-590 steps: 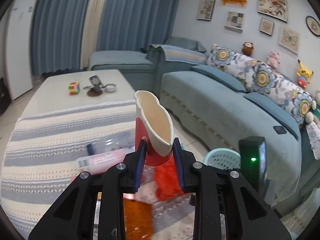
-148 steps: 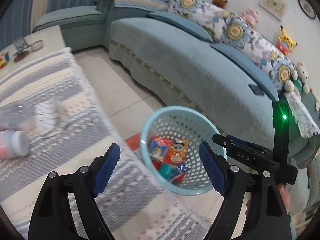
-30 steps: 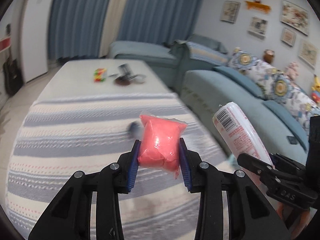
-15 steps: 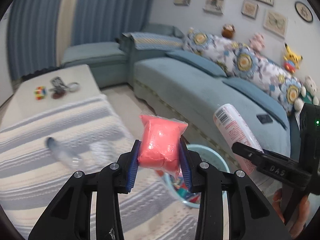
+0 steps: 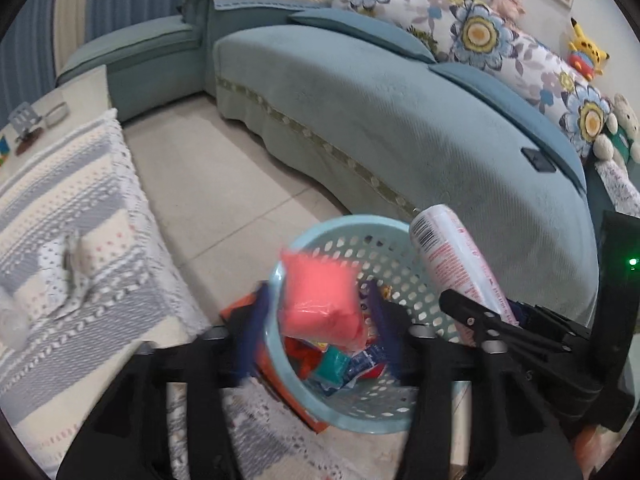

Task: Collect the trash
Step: 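Carry the pink packet and pink bottle over the basket and release both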

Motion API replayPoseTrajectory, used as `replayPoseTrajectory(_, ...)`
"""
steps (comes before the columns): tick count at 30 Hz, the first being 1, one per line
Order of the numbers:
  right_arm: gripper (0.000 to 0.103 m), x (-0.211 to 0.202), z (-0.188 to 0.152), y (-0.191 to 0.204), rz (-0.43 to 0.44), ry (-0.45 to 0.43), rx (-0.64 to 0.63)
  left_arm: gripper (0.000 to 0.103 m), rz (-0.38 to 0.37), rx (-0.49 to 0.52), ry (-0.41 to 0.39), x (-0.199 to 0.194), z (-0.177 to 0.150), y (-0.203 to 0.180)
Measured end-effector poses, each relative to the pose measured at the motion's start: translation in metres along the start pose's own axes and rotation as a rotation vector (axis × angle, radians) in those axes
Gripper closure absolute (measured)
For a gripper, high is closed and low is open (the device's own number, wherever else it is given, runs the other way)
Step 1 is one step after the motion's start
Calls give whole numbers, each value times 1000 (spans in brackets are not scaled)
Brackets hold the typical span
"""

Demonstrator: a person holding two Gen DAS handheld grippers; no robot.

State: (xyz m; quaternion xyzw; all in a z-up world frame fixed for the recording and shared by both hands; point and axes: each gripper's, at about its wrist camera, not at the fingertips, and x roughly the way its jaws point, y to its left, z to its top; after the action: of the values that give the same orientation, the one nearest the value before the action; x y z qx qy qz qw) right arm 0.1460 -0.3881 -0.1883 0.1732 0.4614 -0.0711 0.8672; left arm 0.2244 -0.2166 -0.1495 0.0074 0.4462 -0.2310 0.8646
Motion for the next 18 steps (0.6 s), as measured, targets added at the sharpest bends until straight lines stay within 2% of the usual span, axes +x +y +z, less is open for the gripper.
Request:
replayPoseTrajectory(1, 55, 3, -2, -2, -5, 6, 2, 31, 4, 9, -3, 3, -1, 0)
replayPoseTrajectory(3, 51, 6, -5, -6, -10, 1, 16, 31, -12, 24, 4, 8, -3, 0)
replayPoseTrajectory(6, 51, 7, -10, -13, -13, -7, 41, 31, -19, 16, 0, 5, -6, 5)
replayPoseTrajectory(11, 51, 0, -18, -14, 38, -29, 92, 31, -21, -13, -15, -14, -14, 18)
replayPoseTrajectory(15, 51, -17, -20, 4, 101, -71, 87, 31, 3, -39, -61, -42, -15, 31)
replayPoseTrajectory(18, 51, -41, -11, 33, 124, -133, 24, 31, 22, -80, -126, -73, -9, 50)
